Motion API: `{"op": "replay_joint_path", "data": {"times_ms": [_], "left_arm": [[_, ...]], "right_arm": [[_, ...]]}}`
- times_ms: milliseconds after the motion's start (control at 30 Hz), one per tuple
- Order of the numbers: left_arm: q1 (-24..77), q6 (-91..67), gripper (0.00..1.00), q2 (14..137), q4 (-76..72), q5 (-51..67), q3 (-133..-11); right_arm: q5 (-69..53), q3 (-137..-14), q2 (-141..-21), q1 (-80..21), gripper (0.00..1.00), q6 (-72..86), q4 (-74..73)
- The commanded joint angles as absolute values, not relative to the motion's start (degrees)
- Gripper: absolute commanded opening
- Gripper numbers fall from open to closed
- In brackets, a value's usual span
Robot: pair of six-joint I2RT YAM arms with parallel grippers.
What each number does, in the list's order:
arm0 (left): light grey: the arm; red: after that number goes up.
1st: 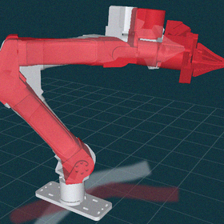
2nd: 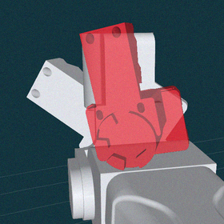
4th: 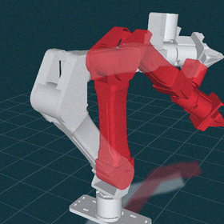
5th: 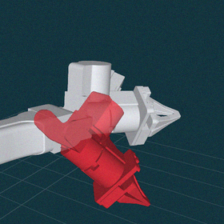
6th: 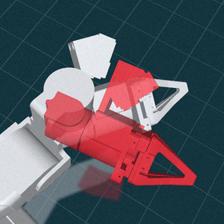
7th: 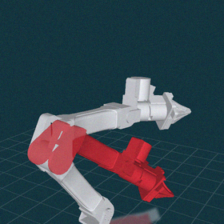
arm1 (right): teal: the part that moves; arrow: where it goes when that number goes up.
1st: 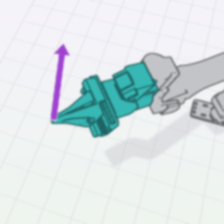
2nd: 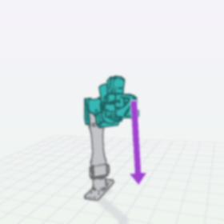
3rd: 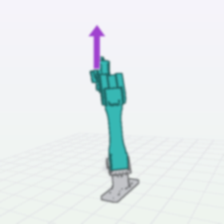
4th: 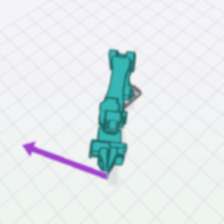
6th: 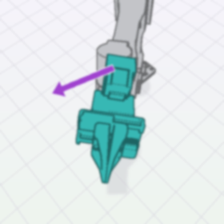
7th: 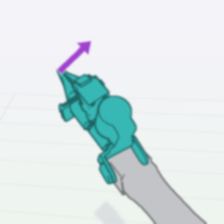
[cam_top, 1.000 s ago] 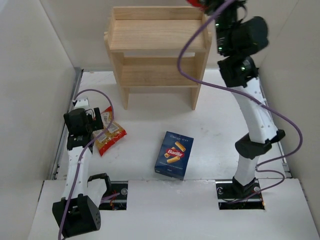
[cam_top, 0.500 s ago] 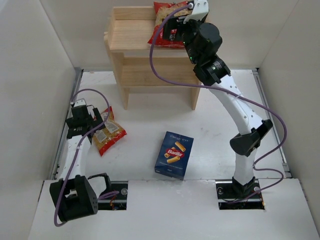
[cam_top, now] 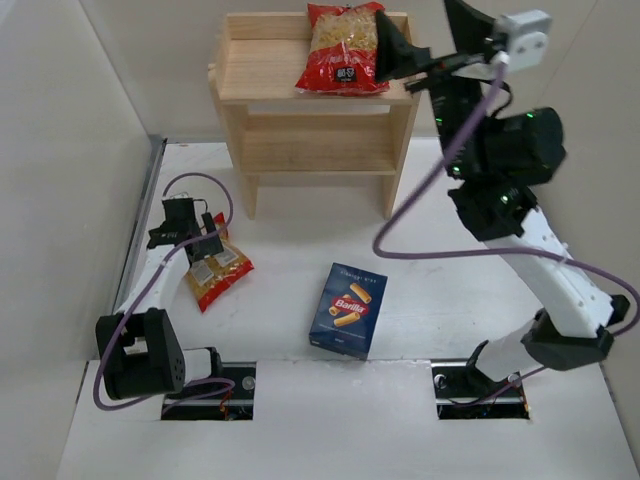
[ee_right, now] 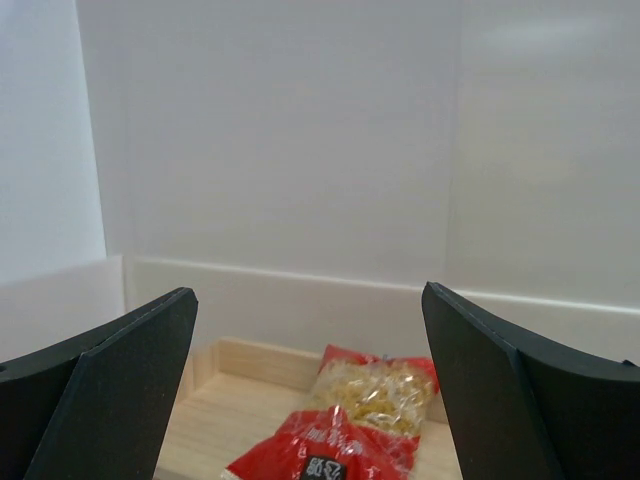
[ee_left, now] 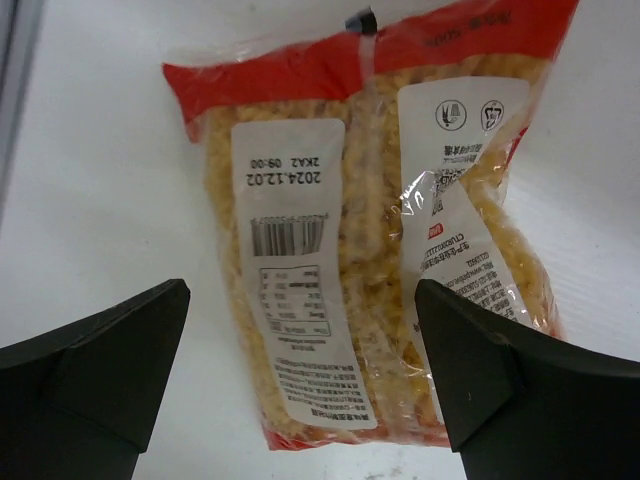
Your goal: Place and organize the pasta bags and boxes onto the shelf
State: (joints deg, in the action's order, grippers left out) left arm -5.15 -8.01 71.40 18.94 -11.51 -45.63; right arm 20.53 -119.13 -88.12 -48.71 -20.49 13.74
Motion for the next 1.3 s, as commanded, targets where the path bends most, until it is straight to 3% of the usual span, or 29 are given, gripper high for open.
{"op": "replay_joint_path", "data": {"times_ms": [0, 100, 200, 333, 400, 500, 533, 1000, 1267], "left_arm": [[-4.88, -8.61, 1.00, 72.86, 21.71, -7.95, -48.69], [-3.30, -9.05, 1.00, 73.65, 17.60, 4.98, -47.47], [-2.86, -9.14, 0.98, 75.31, 15.64, 5.63, -45.88], [-7.15, -8.88, 0.79, 80.67, 20.46, 5.27, -45.87], [-11.01, -9.14, 0.59, 83.13, 23.28, 6.58, -48.32], [-14.72, -8.27, 0.09, 85.95, 28.28, 8.79, -52.99], [-14.98, -7.39, 0.02, 85.96, 29.52, 8.88, -53.87], [-3.39, 18.53, 0.00, 45.73, 31.10, 0.09, -50.09], [-4.52, 23.64, 0.00, 39.45, 28.94, -7.45, -65.81]], "right_arm": [[23.20, -112.87, -82.81, -49.61, 1.00, -25.22, 24.25], [24.52, -107.77, -79.55, -49.61, 1.00, -25.75, 25.66], [26.10, -104.16, -76.74, -49.61, 1.00, -26.28, 25.93], [26.37, -100.12, -73.05, -49.61, 1.00, -26.37, 27.77], [26.54, -98.80, -71.64, -49.61, 1.00, -26.63, 29.26], [26.89, -97.13, -70.23, -49.61, 1.00, -27.94, 31.54], [26.89, -96.60, -69.96, -49.61, 1.00, -28.47, 32.25], [26.19, -91.23, -68.29, -49.79, 1.00, -28.83, 38.67], [26.89, -89.12, -68.12, -50.05, 1.00, -28.21, 38.93]]}}
